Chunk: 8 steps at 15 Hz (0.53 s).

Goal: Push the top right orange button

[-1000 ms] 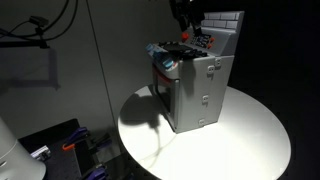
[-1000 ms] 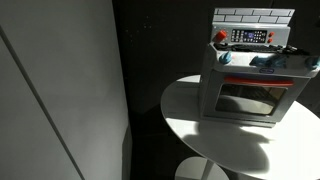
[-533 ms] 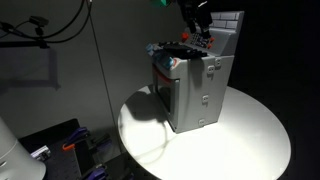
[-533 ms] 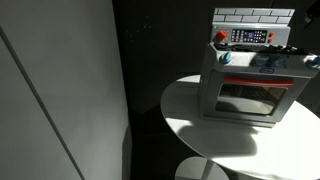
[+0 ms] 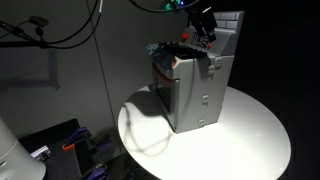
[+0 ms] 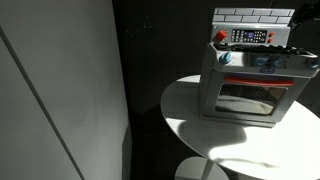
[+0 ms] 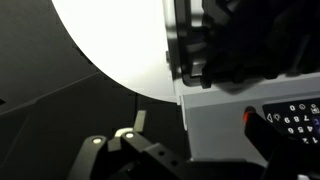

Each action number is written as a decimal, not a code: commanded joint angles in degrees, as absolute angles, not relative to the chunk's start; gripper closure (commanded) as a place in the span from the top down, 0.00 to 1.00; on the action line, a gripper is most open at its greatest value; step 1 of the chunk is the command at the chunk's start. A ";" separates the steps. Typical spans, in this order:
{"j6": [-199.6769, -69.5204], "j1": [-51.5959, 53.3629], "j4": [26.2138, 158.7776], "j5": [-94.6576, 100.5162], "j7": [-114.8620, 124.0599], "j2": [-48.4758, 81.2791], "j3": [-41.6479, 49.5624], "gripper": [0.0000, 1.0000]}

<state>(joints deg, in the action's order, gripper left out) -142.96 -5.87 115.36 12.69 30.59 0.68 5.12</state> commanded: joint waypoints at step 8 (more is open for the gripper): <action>-142.43 -3.36 108.45 15.20 36.41 6.83 5.66 1.00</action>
